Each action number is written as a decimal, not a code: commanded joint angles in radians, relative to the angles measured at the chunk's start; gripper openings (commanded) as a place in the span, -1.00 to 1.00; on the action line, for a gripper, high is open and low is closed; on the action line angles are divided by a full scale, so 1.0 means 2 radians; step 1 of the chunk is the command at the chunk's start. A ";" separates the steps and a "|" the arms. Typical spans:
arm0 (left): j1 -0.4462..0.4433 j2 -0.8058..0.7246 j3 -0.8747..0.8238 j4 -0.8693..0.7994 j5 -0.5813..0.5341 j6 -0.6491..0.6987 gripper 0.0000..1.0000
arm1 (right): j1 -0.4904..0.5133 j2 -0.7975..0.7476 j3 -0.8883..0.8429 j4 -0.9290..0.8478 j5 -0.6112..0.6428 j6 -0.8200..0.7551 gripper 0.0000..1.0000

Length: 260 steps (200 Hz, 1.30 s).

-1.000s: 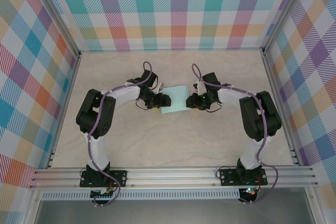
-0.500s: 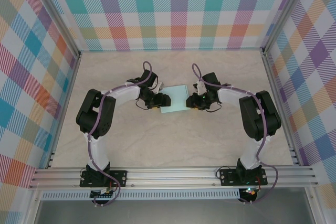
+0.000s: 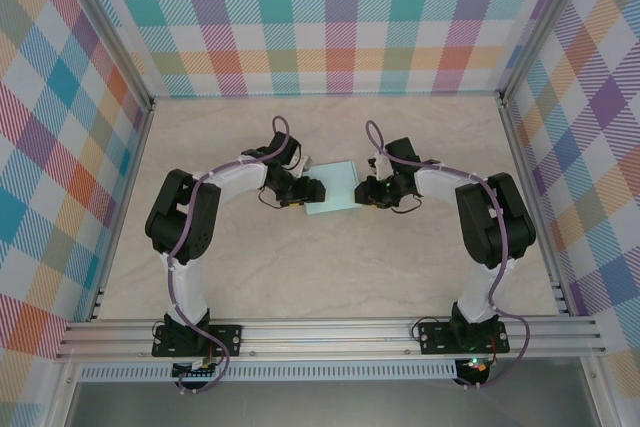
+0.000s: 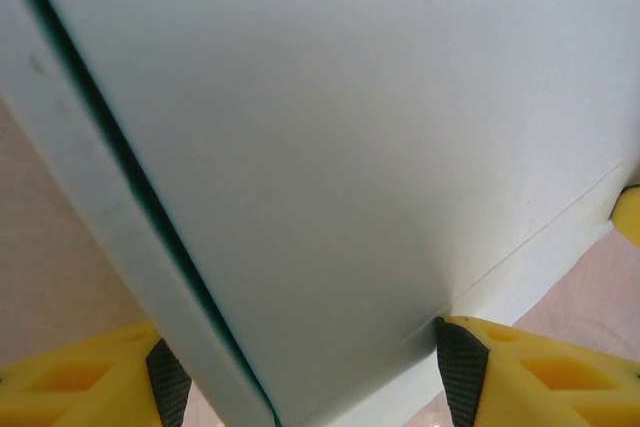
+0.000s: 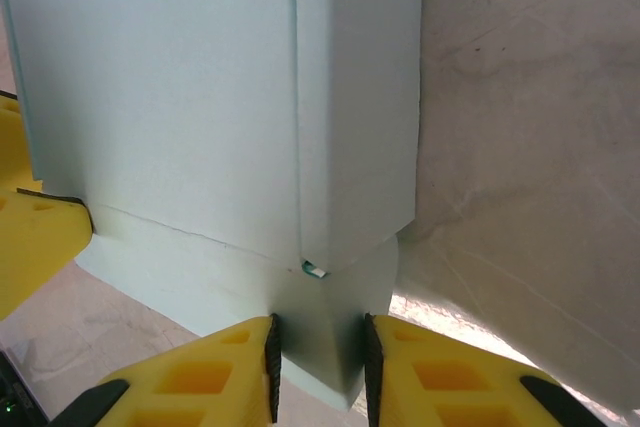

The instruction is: Fold the paper box

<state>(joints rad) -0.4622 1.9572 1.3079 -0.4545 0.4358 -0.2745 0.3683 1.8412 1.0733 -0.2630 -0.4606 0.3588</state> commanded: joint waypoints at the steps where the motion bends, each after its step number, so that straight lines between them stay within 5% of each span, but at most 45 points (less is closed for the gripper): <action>1: 0.002 -0.013 0.012 -0.009 0.021 0.004 0.34 | 0.002 0.004 -0.006 0.017 -0.010 0.000 -0.43; 122: 0.002 -0.063 -0.030 -0.020 0.044 -0.008 0.50 | 0.002 0.000 -0.008 0.016 -0.006 0.008 -0.46; 260: -0.005 -0.026 -0.045 0.052 0.054 -0.047 0.43 | 0.002 -0.007 -0.011 0.011 -0.004 0.013 -0.47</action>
<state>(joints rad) -0.4568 1.8709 1.2251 -0.3958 0.5060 -0.3454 0.3664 1.8412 1.0653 -0.2401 -0.4580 0.3794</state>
